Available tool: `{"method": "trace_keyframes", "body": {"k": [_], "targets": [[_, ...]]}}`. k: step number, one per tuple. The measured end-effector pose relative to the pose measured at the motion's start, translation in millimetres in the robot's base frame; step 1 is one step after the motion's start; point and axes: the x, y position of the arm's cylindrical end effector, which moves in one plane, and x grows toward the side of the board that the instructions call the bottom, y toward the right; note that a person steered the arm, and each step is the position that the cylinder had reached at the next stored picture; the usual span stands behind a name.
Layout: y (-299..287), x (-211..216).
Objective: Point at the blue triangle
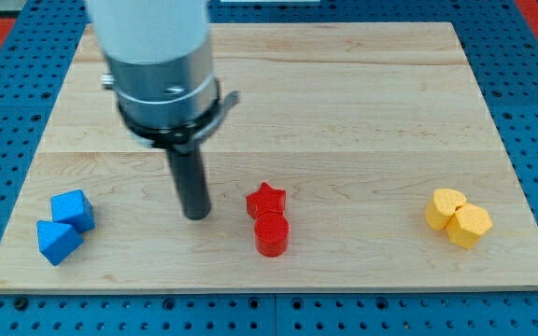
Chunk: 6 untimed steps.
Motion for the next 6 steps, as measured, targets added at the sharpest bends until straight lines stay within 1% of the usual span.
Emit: {"method": "trace_keyframes", "body": {"k": [1, 2, 3, 4, 5, 6], "targets": [[-6, 22], [-23, 55], [-69, 81], [-112, 88], [-153, 86], [-175, 78]]}}
